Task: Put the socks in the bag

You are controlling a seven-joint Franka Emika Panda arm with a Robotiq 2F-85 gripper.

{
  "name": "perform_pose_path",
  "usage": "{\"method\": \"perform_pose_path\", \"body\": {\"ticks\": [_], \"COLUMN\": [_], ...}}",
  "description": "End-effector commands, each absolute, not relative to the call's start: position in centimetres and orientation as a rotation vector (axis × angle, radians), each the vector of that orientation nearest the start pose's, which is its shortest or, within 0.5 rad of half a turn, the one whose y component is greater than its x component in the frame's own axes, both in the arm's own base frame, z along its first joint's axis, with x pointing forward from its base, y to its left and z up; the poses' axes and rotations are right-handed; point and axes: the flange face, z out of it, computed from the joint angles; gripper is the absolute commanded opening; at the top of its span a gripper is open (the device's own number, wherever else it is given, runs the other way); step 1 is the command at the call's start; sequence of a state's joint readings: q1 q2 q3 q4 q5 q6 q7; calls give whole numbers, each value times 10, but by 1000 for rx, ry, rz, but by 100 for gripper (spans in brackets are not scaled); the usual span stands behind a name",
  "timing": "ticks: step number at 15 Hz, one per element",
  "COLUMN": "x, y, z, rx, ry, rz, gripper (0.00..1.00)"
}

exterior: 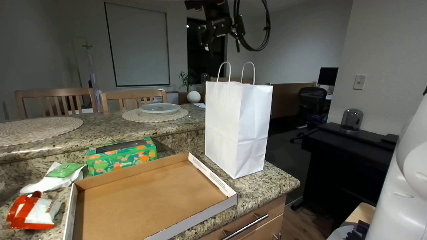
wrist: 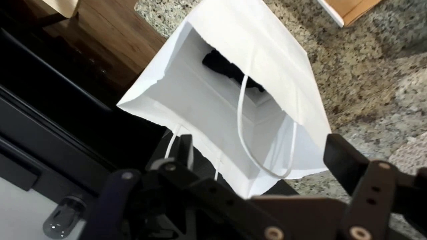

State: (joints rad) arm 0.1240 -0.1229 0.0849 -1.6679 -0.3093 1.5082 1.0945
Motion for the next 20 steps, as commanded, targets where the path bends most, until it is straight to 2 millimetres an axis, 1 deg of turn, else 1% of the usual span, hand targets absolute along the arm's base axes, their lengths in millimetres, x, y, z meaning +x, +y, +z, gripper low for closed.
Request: {"method": "perform_pose_path", "body": {"ticks": [1,5,7,9,12,14,16,18,20], "x": [476,462,463,462,458,455,452,448,444], "y": [106,150,177,202,230,242,250,254,250], "z": [658,663,650,629,596,571,550,532,513], "rx": [-3153,-3227,-3250,-3257,-3257,-3249,-3235,-3209,-3156], "ry": [1166,829,662,498,248,80,-85,-248,-386], "rz": [-282,-290,-283,-286,-305,-314,-325,-326,-325], "gripper": [100,100,100,100,100,100,100,100,100]}}
